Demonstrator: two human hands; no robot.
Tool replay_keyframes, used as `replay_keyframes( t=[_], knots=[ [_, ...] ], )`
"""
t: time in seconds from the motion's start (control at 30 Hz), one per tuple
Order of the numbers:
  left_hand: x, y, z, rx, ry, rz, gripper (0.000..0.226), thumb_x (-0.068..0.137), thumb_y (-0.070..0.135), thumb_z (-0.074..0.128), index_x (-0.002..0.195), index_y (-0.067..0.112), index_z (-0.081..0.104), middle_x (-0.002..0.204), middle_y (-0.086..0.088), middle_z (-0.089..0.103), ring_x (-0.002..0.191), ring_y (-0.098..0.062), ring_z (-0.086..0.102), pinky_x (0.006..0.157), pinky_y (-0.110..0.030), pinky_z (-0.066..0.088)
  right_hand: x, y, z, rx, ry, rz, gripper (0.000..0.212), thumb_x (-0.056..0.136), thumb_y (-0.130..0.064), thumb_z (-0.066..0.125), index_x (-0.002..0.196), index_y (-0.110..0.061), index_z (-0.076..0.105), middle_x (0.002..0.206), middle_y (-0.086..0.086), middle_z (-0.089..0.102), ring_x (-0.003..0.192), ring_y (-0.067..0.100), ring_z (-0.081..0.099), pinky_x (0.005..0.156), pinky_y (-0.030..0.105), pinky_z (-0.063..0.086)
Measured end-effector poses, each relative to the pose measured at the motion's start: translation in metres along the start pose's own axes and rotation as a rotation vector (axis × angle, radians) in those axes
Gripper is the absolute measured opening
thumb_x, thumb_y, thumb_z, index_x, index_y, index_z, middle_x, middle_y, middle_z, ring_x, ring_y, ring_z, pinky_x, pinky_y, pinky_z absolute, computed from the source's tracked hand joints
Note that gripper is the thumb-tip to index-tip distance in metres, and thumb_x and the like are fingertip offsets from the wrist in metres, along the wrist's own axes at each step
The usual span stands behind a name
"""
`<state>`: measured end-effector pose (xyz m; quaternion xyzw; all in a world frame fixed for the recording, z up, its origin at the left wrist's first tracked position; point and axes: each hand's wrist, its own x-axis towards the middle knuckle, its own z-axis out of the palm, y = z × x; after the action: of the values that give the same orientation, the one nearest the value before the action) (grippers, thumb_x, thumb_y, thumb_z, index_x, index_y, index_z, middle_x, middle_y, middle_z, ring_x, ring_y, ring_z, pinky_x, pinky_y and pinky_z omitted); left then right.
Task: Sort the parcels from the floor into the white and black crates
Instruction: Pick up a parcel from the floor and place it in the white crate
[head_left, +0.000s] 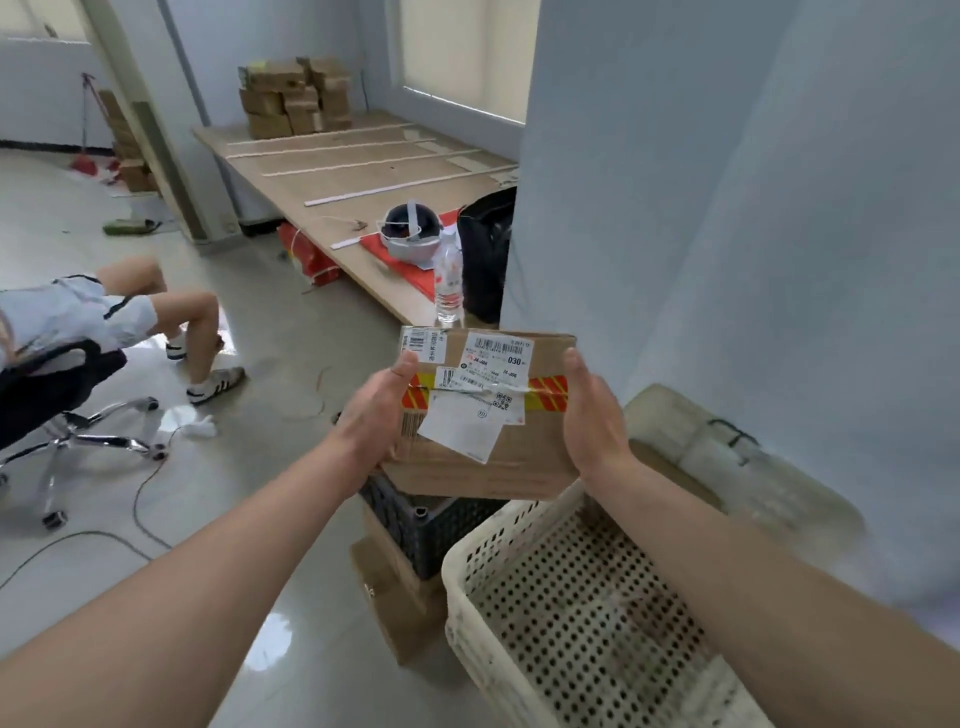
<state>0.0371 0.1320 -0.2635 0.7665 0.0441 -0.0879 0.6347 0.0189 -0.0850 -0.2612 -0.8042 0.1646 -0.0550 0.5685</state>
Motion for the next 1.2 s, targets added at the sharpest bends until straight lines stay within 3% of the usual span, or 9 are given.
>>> replay_keyframes(
  t=[0.13,0.27,0.37,0.47,0.57,0.7,0.93,1.07,1.2],
  knots=[
    [0.026,0.014,0.041,-0.012,-0.150,0.014,0.046,0.100,0.064,0.036,0.106,0.037,0.072,0.104,0.001,0.078,0.090,-0.023,0.072,0.094,-0.047,0.048,0.006,0.007,-0.036,0.037,0.151,0.075,0.110,0.064,-0.104,0.018,0.124,-0.023,0.064,0.109,-0.002,0.071,0.102,0.022,0.066,0.098,0.052,0.050],
    [0.048,0.029,0.078,0.027,-0.282,0.034,0.056,0.088,0.078,0.042,0.116,0.039,0.071,0.112,0.010,0.076,0.107,-0.019,0.069,0.105,-0.050,0.046,0.006,0.010,-0.068,0.037,0.310,0.134,0.097,0.075,-0.094,0.020,0.122,-0.020,0.060,0.112,-0.001,0.068,0.106,0.022,0.063,0.096,0.049,0.048],
    [0.063,0.036,0.103,0.057,-0.373,0.053,0.072,0.077,0.085,0.044,0.130,0.040,0.064,0.122,0.012,0.071,0.114,-0.018,0.065,0.106,-0.051,0.045,0.007,0.013,-0.089,0.054,0.419,0.180,0.079,0.090,-0.081,0.022,0.123,-0.019,0.058,0.111,-0.001,0.065,0.105,0.022,0.060,0.095,0.045,0.045],
    [0.070,0.042,0.130,0.087,-0.480,0.057,0.086,0.068,0.092,0.043,0.137,0.043,0.056,0.133,0.012,0.065,0.123,-0.019,0.059,0.108,-0.052,0.043,0.005,0.025,-0.108,0.123,0.498,0.242,0.088,0.075,-0.090,0.024,0.123,-0.025,0.059,0.111,-0.002,0.066,0.108,0.025,0.062,0.104,0.049,0.045],
    [0.077,0.040,0.159,0.092,-0.558,0.060,0.097,0.057,0.101,0.045,0.136,0.044,0.056,0.133,0.011,0.065,0.123,-0.021,0.060,0.104,-0.054,0.047,0.000,0.042,-0.128,0.113,0.613,0.300,0.063,0.094,-0.077,0.029,0.118,-0.026,0.058,0.095,-0.007,0.057,0.106,0.025,0.057,0.104,0.043,0.043],
    [0.084,0.036,0.200,0.132,-0.655,0.057,0.094,0.061,0.100,0.042,0.134,0.043,0.055,0.131,0.011,0.065,0.122,-0.021,0.060,0.105,-0.056,0.044,0.003,0.064,-0.146,0.143,0.671,0.355,0.088,0.077,-0.087,0.027,0.126,-0.023,0.062,0.113,0.001,0.066,0.114,0.030,0.060,0.107,0.051,0.043],
    [0.098,0.009,0.261,0.189,-0.684,0.042,0.063,0.095,0.070,0.038,0.138,0.026,0.051,0.119,0.016,0.063,0.105,0.004,0.054,0.103,-0.039,0.040,0.033,0.128,-0.168,0.159,0.676,0.410,0.068,0.089,-0.077,0.031,0.094,-0.021,0.069,0.100,0.001,0.073,0.097,0.022,0.066,0.101,0.045,0.048],
    [0.116,-0.016,0.286,0.241,-0.671,0.021,0.050,0.102,0.059,0.034,0.139,0.029,0.051,0.108,0.026,0.059,0.097,0.013,0.049,0.096,-0.032,0.035,0.049,0.165,-0.173,0.157,0.635,0.484,0.053,0.102,-0.066,0.032,0.122,-0.027,0.062,0.120,-0.001,0.062,0.108,0.021,0.056,0.098,0.037,0.038],
    [0.135,-0.051,0.303,0.281,-0.676,-0.069,0.056,0.100,0.066,0.035,0.141,0.033,0.053,0.122,0.015,0.065,0.112,-0.003,0.058,0.104,-0.038,0.039,0.057,0.203,-0.164,0.198,0.596,0.572,0.062,0.099,-0.071,0.034,0.130,-0.022,0.057,0.131,0.004,0.061,0.119,0.027,0.055,0.104,0.042,0.039]
  ],
)
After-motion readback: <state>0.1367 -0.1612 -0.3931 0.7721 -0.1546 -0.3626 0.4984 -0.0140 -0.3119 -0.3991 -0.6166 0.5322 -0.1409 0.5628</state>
